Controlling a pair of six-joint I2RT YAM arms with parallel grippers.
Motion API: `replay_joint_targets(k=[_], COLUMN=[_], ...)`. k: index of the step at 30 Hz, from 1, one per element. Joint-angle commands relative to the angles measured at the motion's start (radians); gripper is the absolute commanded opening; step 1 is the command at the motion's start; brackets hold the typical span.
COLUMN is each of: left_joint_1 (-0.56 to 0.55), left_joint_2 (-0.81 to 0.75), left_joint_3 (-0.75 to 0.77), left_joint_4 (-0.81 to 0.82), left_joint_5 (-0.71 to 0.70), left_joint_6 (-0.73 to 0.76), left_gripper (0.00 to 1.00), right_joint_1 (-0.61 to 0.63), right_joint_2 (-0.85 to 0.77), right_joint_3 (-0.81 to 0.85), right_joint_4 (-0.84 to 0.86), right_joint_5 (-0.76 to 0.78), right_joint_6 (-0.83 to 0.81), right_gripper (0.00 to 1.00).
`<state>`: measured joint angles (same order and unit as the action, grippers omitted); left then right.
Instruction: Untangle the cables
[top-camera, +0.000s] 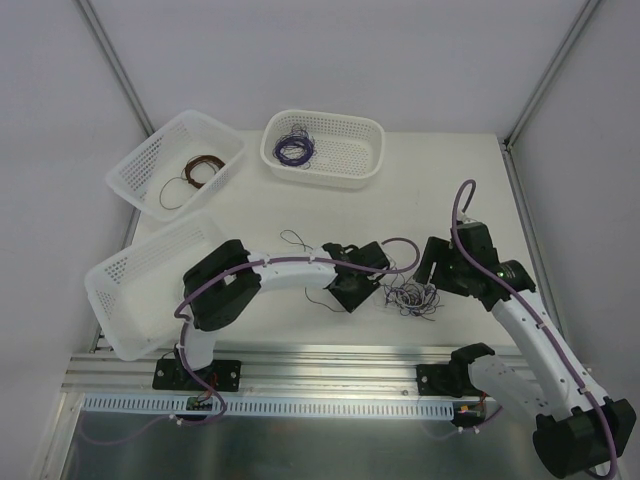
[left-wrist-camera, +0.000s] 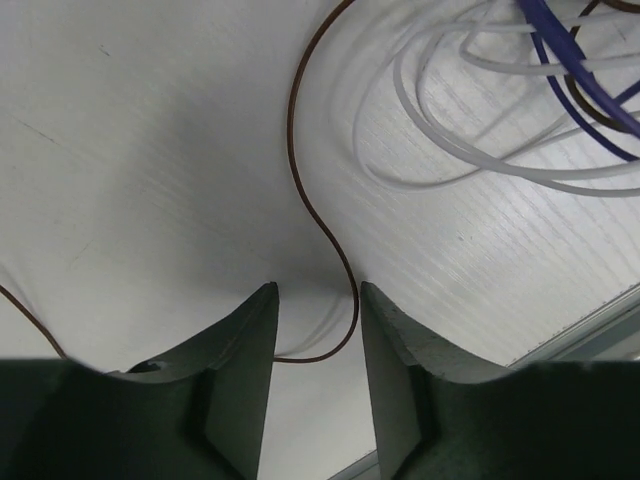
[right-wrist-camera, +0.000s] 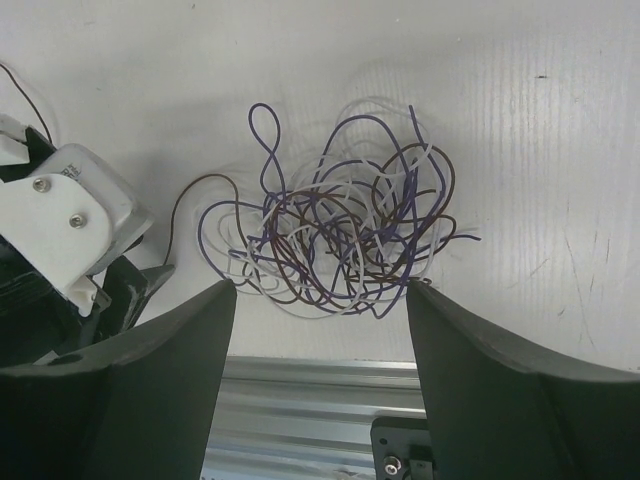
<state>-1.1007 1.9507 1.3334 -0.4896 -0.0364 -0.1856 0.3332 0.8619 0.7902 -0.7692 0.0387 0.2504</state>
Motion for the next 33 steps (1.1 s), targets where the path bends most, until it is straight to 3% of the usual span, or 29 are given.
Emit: replay_joint_targets(k=[1, 8, 27, 33], left_joint_1=[-0.019, -0.022, 0.058, 0.191], left_joint_2=[0.028, 0.03, -0.312, -0.453], left_joint_3=[0.032, 0.027, -0.036, -0.043], left_joint_4=[0.008, 0.008, -0.003, -0.04], left_joint_5=[-0.025, -0.036, -0.059, -0.022], left_joint_6=[-0.028, -0.031, -0.086, -0.136], left_gripper=[0.38, 0.0, 0.0, 0.0], right_joint_1=[0.004, 0.006, 0.024, 0.024], right_joint_2=[-0.018, -0.026, 0.18, 0.246], right_joint_3=[-0.008, -0.009, -0.097, -0.146], right_joint_4=[-0.012, -0.004, 0.176, 0.182], right_joint_5=[0.021, 0.036, -0.082, -0.057], right_joint_6=[0.016, 0.026, 0.073, 0.075], right_gripper=[0.73, 0.73, 0.72, 0.66])
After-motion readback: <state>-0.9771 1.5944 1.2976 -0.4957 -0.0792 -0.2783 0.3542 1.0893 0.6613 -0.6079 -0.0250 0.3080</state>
